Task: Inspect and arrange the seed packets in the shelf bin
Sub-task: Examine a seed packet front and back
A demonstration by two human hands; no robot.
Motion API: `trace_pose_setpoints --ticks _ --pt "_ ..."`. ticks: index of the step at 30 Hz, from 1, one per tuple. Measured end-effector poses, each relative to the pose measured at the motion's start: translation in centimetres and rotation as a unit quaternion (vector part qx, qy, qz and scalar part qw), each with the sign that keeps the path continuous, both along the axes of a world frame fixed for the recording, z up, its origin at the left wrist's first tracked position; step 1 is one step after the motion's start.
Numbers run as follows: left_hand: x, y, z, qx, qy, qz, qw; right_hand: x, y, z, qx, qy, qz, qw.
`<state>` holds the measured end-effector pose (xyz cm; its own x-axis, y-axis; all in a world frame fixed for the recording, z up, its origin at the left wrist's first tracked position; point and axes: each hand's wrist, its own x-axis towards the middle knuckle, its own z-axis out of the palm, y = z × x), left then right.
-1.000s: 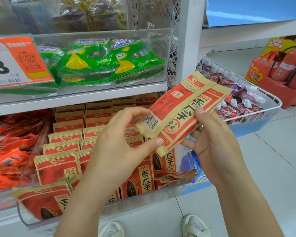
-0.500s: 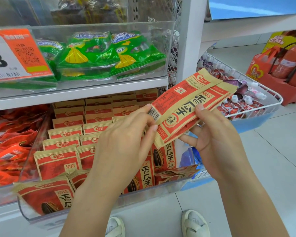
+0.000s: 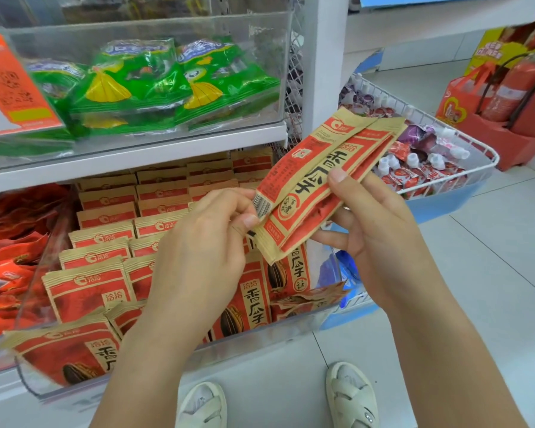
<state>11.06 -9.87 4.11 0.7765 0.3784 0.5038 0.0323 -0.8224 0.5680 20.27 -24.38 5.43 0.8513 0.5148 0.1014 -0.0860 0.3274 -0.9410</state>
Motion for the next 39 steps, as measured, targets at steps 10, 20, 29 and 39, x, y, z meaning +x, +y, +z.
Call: trace_pose_setpoints --ticks 10,20,29,39 --pt "0.0 -0.1 0.2 0.001 -0.039 -0.024 0.999 -0.6 0.2 0.4 -0.035 -0.055 -0.015 0.998" --pt "0.2 -1.7 2.0 -0.085 -0.133 0.075 0.985 -2.4 1.1 1.7 -0.094 -0.150 0.083 0.981" --pt "0.9 -2.6 2.1 -0.028 -0.142 0.134 0.980 -1.9 1.3 0.8 -0.146 -0.156 0.120 0.970" --pt "0.9 -2.6 2.2 -0.075 -0.132 0.104 0.983 -1.6 0.9 0.7 -0.123 -0.147 0.138 0.972"
